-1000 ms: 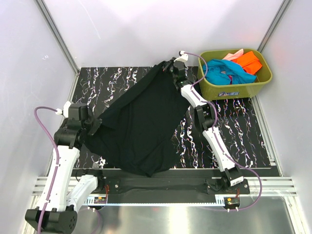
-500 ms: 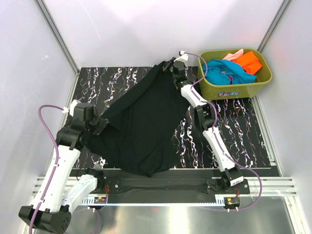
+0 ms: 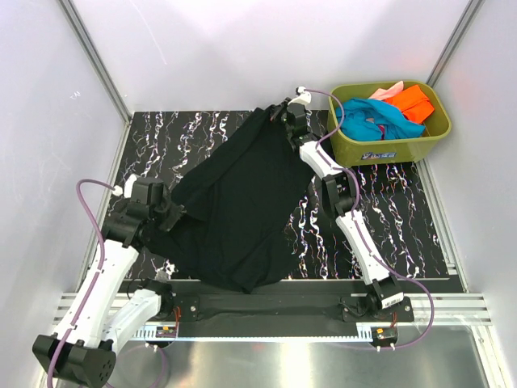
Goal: Fold and stack the t-shirts
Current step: Fold the tshirt
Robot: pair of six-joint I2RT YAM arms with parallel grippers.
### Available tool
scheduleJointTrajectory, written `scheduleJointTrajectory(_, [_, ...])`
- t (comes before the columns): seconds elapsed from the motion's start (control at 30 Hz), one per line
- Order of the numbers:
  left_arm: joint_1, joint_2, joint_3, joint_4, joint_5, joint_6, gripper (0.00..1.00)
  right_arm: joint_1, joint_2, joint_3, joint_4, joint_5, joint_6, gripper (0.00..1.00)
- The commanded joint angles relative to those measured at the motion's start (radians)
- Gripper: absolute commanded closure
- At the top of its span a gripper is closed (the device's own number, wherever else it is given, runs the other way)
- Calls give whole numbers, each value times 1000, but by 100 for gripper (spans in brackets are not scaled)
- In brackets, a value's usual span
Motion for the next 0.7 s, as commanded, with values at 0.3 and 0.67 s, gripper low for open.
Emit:
scheduleJointTrajectory(0.3, [-3,51,167,-10,-3,152,39,-53,-233,-45,-272,-109,-8,50])
scheduleJointTrajectory(0.67, [232,331,203,70,223,172,45,-42,-539,-253,-769,-350,-137,27])
